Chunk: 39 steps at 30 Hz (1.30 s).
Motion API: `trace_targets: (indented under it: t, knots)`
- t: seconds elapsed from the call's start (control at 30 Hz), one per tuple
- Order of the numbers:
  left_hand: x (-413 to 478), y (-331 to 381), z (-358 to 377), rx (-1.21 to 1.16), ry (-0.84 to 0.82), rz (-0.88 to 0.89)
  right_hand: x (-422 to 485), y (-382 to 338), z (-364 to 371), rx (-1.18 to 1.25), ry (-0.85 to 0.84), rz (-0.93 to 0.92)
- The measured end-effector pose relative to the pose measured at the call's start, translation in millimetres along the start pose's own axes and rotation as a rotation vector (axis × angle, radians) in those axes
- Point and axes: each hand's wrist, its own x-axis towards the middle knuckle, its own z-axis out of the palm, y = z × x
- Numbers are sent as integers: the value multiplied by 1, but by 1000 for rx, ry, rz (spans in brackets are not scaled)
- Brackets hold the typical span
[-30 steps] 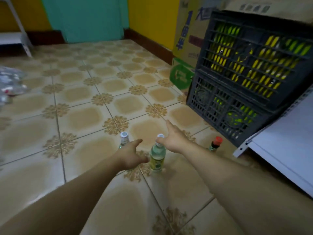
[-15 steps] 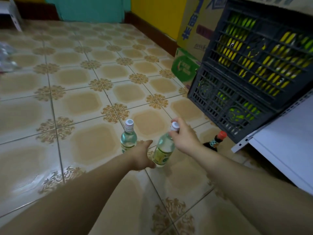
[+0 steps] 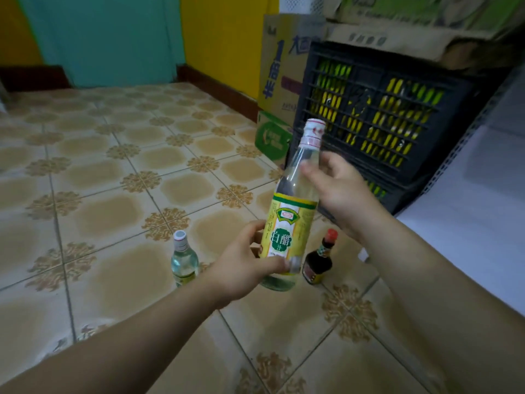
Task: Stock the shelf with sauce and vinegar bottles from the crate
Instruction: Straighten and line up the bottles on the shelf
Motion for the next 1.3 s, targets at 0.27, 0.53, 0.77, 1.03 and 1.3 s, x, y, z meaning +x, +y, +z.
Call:
trace_targets:
  t: [0.27,0.53,0.77,1.03,1.3]
  knots:
    - [-4,62,24,-85,-11,118,-13,-21,-42,124,-178,8]
    - [-8,84,42,-150,-120,149,-24,-27,-67,114,-68,-36]
    - [-7,97,48,-173,-171,205,-30,-44,-85,57,-125,-126]
    - [44,172,102,-128,-315,374,-15,-101,-167,-128,95,-206]
    - [90,286,195,-24,-505,537,-19,-177,-298,-215,305,-199]
